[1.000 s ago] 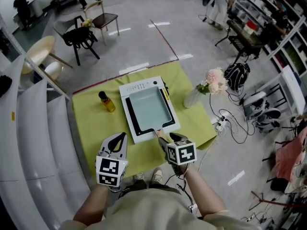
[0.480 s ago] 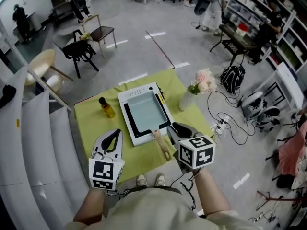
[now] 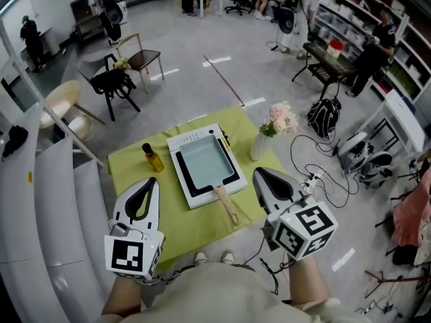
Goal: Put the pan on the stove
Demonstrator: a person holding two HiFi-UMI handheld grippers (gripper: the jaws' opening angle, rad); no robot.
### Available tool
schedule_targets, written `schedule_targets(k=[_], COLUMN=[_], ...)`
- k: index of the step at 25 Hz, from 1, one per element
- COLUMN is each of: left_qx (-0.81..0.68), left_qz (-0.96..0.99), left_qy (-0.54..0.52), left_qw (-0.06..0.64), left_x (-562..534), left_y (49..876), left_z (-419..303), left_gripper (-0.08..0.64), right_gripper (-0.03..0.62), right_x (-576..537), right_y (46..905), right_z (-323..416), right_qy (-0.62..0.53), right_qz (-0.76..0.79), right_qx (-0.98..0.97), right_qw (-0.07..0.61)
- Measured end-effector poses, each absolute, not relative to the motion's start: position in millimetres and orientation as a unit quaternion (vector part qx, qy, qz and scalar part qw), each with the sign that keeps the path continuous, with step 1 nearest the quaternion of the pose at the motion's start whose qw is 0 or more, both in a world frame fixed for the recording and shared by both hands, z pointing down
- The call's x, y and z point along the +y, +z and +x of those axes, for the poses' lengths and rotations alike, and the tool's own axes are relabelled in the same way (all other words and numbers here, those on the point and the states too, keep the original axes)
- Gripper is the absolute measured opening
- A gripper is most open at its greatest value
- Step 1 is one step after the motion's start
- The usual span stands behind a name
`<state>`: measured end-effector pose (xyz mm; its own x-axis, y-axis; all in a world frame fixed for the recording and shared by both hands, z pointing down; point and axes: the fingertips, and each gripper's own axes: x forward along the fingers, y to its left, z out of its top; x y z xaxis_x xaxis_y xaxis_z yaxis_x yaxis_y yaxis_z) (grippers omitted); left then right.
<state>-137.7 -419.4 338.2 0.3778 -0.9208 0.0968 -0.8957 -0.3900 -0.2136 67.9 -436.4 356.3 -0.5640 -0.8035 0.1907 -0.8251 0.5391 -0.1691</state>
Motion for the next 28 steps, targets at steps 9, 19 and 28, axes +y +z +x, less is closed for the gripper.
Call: schedule_targets(k=[9,19,28], left_qx=[0.549,0.537,0.541], left_qz=[-0.829,-0.837,-0.835], left_qy=[-0.058,-0.057,-0.066], left_qw=[0.088,0.09,0.072], left_x=[-395,-389,-392], left_y=[308,311,316], left_z=[-132,-131,-140], left_gripper=[0.006,0.006,0.006], right_gripper=[0.006,0.006,0.006], right_x=[-403,-390,-399], right_y=[300,313,312], right_z=[76,71,77], right_qy=[0.04,0.042,0.049], right_qz=[0.481,0.477,0.5], right_qx=[-0.876,-0.877,-0.864], right_qw=[0.009,0.033,0.026])
